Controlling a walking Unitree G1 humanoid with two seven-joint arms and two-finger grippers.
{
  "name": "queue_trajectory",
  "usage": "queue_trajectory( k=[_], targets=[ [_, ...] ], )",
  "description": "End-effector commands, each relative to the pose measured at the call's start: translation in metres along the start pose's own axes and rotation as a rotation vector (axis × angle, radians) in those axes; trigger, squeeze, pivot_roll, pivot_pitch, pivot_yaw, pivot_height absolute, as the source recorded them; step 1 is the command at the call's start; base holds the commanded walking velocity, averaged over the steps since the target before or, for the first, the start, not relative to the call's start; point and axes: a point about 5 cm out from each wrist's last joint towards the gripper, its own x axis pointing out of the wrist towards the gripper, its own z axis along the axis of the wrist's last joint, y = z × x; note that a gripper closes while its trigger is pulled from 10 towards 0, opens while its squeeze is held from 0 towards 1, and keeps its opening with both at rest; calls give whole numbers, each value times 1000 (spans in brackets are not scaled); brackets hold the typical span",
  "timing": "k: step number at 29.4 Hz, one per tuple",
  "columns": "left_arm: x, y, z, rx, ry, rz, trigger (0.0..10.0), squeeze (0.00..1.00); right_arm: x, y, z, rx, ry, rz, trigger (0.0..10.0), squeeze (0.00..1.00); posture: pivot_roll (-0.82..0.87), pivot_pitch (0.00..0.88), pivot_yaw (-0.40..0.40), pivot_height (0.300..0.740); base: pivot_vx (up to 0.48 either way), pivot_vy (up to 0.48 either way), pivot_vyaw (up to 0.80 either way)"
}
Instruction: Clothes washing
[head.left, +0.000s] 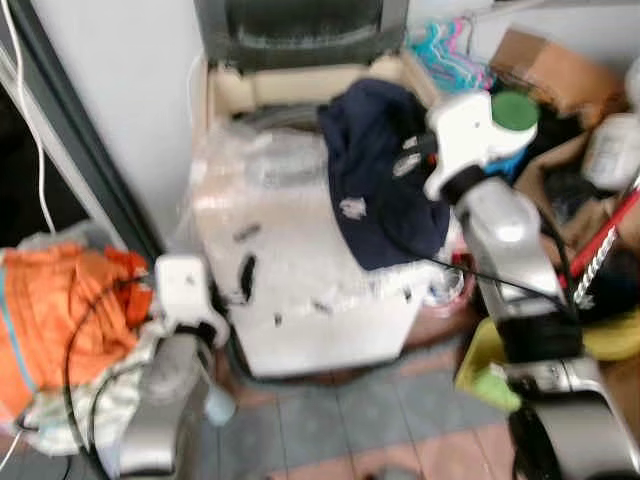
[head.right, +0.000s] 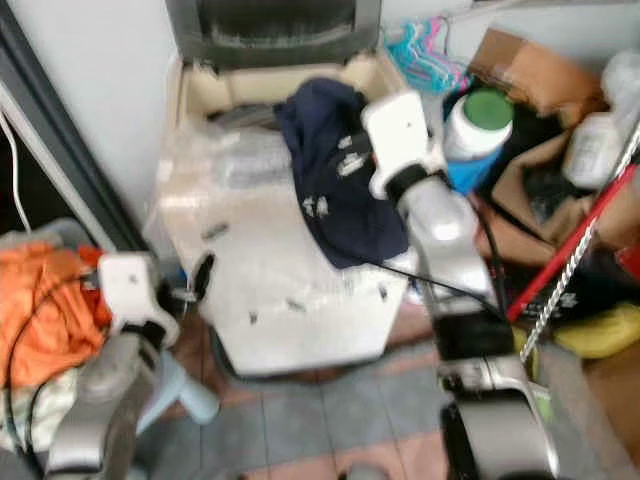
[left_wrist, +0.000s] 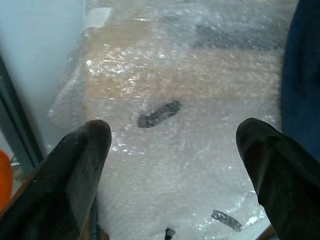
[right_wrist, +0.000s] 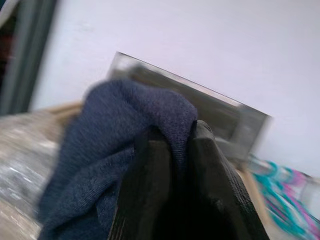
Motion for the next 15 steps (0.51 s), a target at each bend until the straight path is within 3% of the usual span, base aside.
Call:
queue_trajectory(
  k=[1,10,13,15],
  targets=[
    [-1,10,0,12,2,32,10000,0,13,11,18,-10,-81,57,10000,0,-19,0,29,740,319,0,694],
    [0,9,-1,12,4,28,10000,0,25,4,34,-51,-144,92,10000,0,-21,0,30,740,333,0,628],
    [0,9,-1,12,7,30,10000,0,34,-3,43,-80,-163,101,10000,0,-24,0,30,740,259,0,513],
    [2,9,-1,15,11,29,10000,0,45,-17,56,-119,-188,67,10000,0,-27,0,30,740,0,0,0]
  ],
)
